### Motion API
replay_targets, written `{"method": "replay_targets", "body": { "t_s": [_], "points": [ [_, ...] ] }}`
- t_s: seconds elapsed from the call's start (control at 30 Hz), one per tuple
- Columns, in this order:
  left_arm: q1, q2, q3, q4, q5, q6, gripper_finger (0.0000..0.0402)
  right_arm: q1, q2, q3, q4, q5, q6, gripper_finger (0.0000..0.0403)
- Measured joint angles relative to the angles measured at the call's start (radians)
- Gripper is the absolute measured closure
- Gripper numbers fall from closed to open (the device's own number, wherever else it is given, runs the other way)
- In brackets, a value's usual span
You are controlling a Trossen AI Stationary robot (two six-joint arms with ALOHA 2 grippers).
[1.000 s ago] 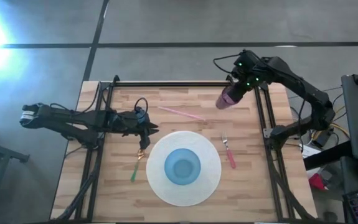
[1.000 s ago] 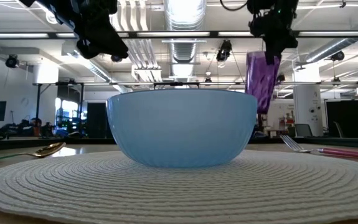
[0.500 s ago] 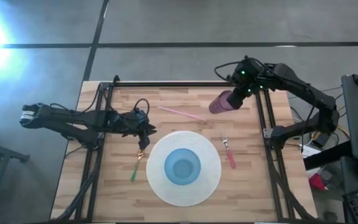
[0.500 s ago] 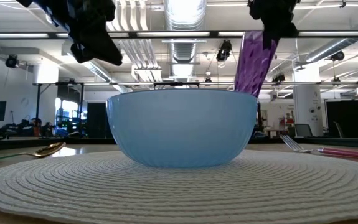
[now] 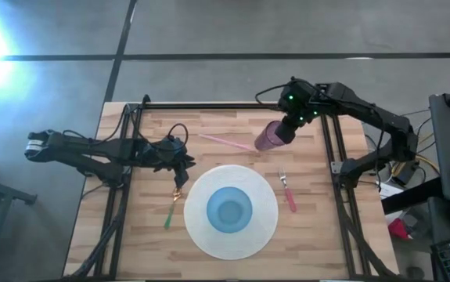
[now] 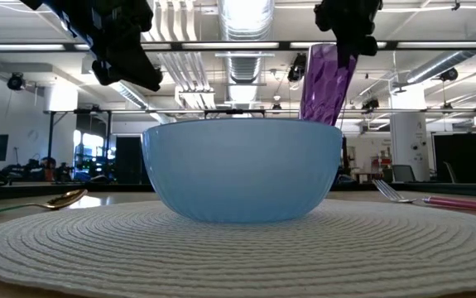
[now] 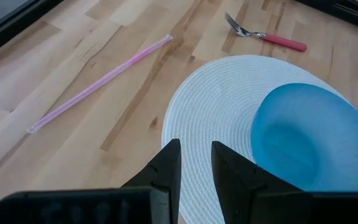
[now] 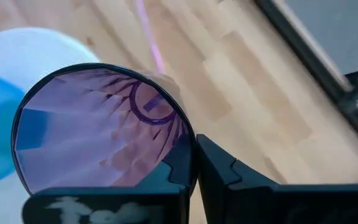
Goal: Pick & Place Utensil
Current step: Put the purple cup on the top right side of the white placemat
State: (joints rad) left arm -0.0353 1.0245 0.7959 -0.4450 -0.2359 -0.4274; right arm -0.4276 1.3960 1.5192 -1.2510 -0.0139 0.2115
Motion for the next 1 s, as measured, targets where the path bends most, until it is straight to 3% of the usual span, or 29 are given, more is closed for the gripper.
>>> {"method": "replay_targets", "body": {
  "t_s": [0.37,1.0],
  "points": [
    [0.001,0.000,0.000,0.000,0.000,0.000,0.0321,0.090,0.079,0.000,-0.050,-0.021,-0.009,0.0392],
    [0.001,0.000,0.000,0.000,0.001,0.001,0.0321,0.096,0.253,-0.009,-0.073,-0.086,-0.256,0.0392]
  ]
}}
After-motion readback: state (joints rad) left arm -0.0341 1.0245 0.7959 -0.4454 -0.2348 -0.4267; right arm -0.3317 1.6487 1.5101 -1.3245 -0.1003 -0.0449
